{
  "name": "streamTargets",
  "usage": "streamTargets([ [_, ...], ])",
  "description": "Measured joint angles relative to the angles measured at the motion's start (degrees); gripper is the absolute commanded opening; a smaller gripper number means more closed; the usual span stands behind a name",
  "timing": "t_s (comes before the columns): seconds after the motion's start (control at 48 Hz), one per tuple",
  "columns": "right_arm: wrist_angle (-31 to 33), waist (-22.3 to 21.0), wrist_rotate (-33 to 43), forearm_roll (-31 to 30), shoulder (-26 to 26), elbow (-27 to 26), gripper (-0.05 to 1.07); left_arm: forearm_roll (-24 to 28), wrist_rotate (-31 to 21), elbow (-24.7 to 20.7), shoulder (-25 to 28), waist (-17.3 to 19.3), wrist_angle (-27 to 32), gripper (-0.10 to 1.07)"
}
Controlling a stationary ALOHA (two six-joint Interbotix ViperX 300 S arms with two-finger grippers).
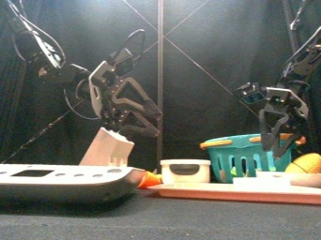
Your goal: Place corn in pan
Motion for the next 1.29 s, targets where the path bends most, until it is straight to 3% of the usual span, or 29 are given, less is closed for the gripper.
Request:
streamTargets([
  [0.188,-0.70,-1.85,0.00,-0.70,0.00,0.18,1.03,0.00,0.00,0.00,0.00,-0.09,0.00,0.98],
  [0.667,-4.31,-1.93,0.09,0.00,0.62,1.67,1.03,0.00,0.00,0.00,0.62,-0.09,0.00,0.98],
  [1.292,-7.03,0.53,0.00,0.26,1.23,1.67,1.03,0.00,0.00,0.00,0.62,-0.09,0.00,0.98],
])
